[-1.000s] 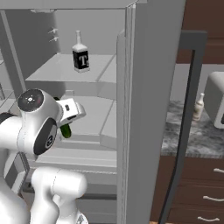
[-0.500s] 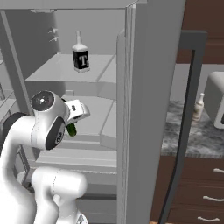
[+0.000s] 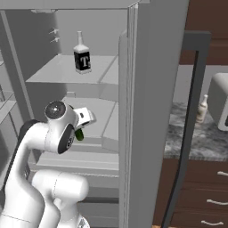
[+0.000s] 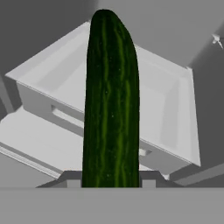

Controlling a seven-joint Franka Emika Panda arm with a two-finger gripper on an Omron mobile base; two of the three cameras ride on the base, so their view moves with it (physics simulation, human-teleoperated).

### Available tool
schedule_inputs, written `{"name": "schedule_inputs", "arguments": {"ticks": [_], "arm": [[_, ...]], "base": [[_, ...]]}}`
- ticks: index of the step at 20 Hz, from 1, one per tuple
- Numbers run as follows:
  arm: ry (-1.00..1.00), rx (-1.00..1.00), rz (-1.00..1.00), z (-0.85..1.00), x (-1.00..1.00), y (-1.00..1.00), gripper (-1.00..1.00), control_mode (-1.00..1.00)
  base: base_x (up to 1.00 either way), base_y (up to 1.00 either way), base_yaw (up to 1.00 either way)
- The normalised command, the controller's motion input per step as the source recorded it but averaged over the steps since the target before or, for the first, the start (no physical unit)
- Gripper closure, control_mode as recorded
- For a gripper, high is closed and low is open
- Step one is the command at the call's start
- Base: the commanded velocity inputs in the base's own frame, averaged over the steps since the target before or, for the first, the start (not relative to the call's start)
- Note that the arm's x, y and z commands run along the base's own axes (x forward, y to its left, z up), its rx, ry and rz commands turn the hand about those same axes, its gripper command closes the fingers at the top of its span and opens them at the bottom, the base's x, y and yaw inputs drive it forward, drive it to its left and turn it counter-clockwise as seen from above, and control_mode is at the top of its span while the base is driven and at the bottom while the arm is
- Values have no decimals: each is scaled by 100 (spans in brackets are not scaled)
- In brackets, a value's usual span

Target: Place the liquors on the top shelf of the fridge to keep them out of children's reach, and place the cucumber on lower shelves for easy access.

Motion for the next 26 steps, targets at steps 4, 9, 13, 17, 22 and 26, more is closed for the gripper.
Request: {"name": "schedule_inputs", "arguments": {"ticks": [4, 9, 13, 17, 22, 26], "arm": [[-3, 0, 6, -35, 29, 0, 100, -100], [0, -4, 11, -24, 25, 0, 100, -100], [0, -11, 9, -14, 25, 0, 100, -100], [4, -15, 6, -3, 23, 0, 100, -100], [1, -15, 5, -17, 24, 0, 100, -100], [0, -12, 6, -17, 25, 0, 100, -100]], "base": [[0, 0, 0], [0, 0, 0], [0, 0, 0], [0, 0, 0], [0, 0, 0], [0, 0, 0]]}}
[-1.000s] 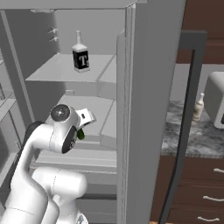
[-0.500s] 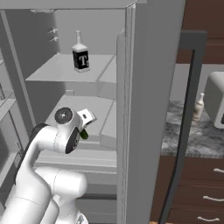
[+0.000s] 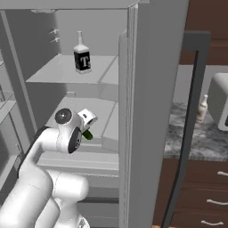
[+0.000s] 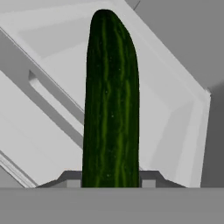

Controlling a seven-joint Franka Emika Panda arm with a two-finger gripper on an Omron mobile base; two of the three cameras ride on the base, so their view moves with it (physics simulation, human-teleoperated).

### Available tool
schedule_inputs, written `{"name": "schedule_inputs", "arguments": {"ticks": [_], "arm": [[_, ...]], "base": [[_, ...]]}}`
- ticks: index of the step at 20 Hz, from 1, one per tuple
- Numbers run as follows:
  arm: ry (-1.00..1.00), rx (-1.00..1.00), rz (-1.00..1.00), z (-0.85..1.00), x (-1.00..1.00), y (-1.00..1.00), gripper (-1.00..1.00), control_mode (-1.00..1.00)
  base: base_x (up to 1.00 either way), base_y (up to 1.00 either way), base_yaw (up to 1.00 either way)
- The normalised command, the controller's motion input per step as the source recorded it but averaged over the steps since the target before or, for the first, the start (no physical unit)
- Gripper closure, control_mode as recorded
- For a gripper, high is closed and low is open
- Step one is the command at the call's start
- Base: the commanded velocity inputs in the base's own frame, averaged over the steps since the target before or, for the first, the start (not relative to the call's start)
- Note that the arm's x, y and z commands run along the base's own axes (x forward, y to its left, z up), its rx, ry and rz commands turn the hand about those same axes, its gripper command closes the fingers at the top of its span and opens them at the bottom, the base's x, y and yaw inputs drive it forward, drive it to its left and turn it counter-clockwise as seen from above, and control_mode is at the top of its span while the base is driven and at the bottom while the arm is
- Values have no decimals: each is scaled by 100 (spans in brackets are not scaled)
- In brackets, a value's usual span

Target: Place the liquors on the top shelf of the fridge to keep them out of children's reach, and place the cucumber on lower shelves for easy access.

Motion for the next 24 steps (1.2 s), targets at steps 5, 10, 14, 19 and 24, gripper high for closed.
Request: {"name": "schedule_inputs", "arguments": {"ticks": [5, 10, 14, 19, 24], "arm": [[0, -1, 3, -16, 38, 0, 100, -100], [0, 0, 0, -17, 48, 0, 100, -100], [0, 0, 0, -16, 44, 0, 100, -100], [0, 0, 0, -9, 43, 0, 100, -100], [0, 0, 0, -23, 36, 0, 100, -100]], "base": [[0, 0, 0], [0, 0, 0], [0, 0, 0], [0, 0, 0], [0, 0, 0]]}}
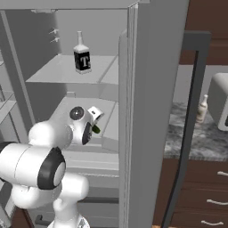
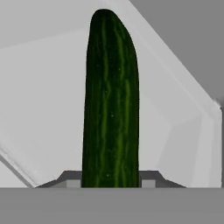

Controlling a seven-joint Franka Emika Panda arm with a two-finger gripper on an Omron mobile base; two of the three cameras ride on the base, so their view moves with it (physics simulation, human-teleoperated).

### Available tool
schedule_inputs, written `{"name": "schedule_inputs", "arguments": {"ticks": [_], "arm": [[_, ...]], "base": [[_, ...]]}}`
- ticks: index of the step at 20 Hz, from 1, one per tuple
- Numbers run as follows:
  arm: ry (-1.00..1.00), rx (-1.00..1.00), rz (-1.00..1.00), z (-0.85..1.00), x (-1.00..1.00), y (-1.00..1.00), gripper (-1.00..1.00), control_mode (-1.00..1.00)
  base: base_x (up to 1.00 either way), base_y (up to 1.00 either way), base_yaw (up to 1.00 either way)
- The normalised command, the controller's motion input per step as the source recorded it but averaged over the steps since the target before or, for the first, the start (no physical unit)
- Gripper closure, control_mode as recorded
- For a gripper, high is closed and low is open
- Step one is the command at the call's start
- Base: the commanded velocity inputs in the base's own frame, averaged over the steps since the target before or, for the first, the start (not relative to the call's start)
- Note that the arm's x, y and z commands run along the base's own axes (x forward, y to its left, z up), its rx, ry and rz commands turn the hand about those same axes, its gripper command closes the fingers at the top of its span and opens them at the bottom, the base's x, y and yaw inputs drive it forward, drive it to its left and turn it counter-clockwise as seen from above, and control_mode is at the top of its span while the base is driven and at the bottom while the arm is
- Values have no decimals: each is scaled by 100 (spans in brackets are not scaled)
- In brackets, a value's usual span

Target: Place the liquors on the top shelf of the fridge to keep them out of children's reach, and place the cucumber on lower shelves for easy access.

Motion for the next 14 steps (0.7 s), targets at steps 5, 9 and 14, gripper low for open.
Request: {"name": "schedule_inputs", "arguments": {"ticks": [5, 9, 14], "arm": [[0, -1, 0, -35, 33, 0, 100, -100], [0, -2, 0, -31, 34, 0, 100, -100], [0, 0, 0, -28, 34, 0, 100, -100]], "base": [[0, 0, 0], [0, 0, 0], [0, 0, 0]]}}
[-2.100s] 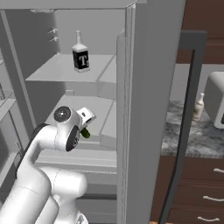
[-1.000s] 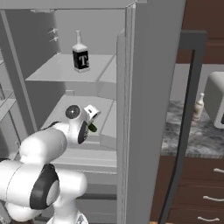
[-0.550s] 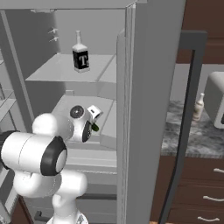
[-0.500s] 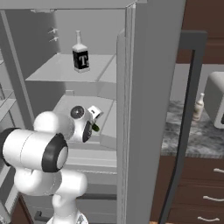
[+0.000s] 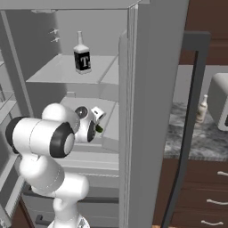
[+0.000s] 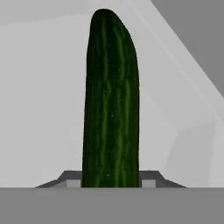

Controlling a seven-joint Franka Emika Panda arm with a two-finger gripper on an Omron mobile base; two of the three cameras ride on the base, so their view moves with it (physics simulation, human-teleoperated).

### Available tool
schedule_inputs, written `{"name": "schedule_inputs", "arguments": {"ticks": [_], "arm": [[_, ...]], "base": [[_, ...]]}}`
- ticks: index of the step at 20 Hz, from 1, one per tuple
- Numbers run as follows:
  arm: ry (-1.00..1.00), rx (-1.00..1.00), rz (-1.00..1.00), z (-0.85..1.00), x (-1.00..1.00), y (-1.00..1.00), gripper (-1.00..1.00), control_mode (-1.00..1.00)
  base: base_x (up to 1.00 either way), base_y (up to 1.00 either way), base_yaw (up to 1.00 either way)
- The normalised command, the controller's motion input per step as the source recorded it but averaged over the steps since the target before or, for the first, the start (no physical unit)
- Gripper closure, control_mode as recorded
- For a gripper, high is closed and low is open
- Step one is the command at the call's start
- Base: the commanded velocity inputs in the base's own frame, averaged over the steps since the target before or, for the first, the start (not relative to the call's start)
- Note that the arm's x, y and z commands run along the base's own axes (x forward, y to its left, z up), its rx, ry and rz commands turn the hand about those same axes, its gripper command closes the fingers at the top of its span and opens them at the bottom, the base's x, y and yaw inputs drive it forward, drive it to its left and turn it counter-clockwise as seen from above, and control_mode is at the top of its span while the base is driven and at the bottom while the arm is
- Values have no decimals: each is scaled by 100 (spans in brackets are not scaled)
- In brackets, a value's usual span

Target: Place the liquors on the top shelf of the fridge to keep them out of children's reach, and place the cucumber on lower shelves for easy access.

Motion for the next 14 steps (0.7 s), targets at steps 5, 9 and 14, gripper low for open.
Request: {"name": "schedule_inputs", "arguments": {"ticks": [5, 9, 14], "arm": [[-1, 0, 0, -28, 33, 0, 100, -100], [0, 0, 0, -27, 34, 1, -100, -100], [0, 0, 0, -23, 26, 0, -100, -100]], "base": [[0, 0, 0], [0, 0, 0], [0, 0, 0]]}}
